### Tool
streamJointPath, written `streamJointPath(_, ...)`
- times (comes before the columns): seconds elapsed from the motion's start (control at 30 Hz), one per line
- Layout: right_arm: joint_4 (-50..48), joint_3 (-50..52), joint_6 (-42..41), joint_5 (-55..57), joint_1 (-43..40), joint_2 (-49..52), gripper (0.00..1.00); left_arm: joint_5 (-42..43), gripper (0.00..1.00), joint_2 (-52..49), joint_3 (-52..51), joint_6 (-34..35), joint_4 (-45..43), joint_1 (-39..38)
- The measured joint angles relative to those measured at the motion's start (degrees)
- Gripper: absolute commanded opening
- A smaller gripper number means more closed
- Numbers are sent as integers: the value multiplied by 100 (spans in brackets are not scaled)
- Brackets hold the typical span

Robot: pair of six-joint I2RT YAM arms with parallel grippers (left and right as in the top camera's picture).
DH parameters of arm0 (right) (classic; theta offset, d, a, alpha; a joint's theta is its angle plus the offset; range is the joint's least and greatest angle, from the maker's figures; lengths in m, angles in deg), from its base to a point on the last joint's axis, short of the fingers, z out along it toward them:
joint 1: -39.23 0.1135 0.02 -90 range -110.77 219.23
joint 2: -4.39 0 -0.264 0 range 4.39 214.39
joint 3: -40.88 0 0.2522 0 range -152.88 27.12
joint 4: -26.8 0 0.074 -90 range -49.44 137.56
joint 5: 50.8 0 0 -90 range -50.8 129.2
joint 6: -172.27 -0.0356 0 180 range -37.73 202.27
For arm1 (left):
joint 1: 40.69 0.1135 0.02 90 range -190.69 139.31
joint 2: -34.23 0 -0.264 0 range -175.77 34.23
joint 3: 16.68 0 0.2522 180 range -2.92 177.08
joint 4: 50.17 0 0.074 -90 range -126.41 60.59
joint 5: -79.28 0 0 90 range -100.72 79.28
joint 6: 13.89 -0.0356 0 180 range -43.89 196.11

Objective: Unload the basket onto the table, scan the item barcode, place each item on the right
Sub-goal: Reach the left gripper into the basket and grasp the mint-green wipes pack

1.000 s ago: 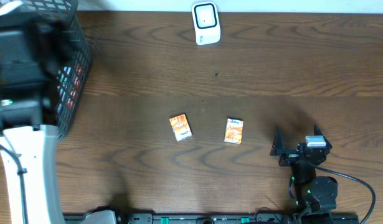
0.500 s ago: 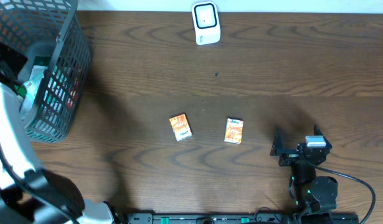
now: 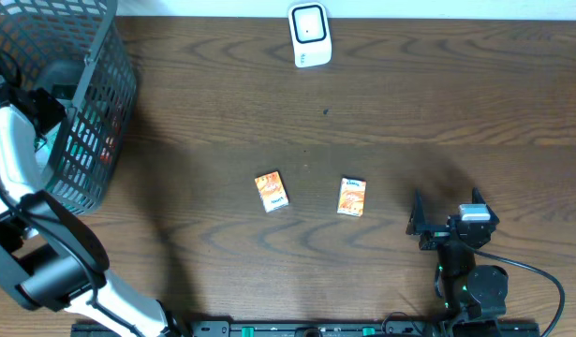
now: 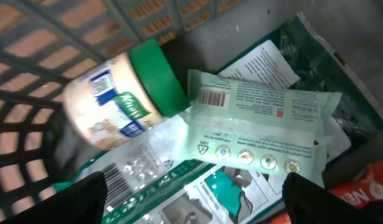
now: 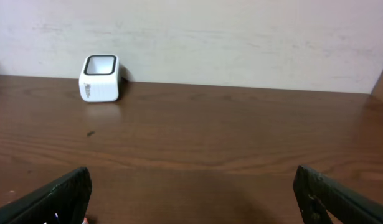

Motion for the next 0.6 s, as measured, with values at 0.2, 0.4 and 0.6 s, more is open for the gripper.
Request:
streamJointPath(0.2, 0, 0, 0, 0, 0, 0, 99, 501, 90, -337, 0, -26, -286, 2)
streamJointPath(0.4, 0, 0, 0, -2, 0, 0, 99, 942, 91, -546, 0, 352, -568, -61)
streamJointPath(0.6, 0, 0, 0, 0, 0, 0, 99, 1045, 91, -614, 0, 883, -841, -254)
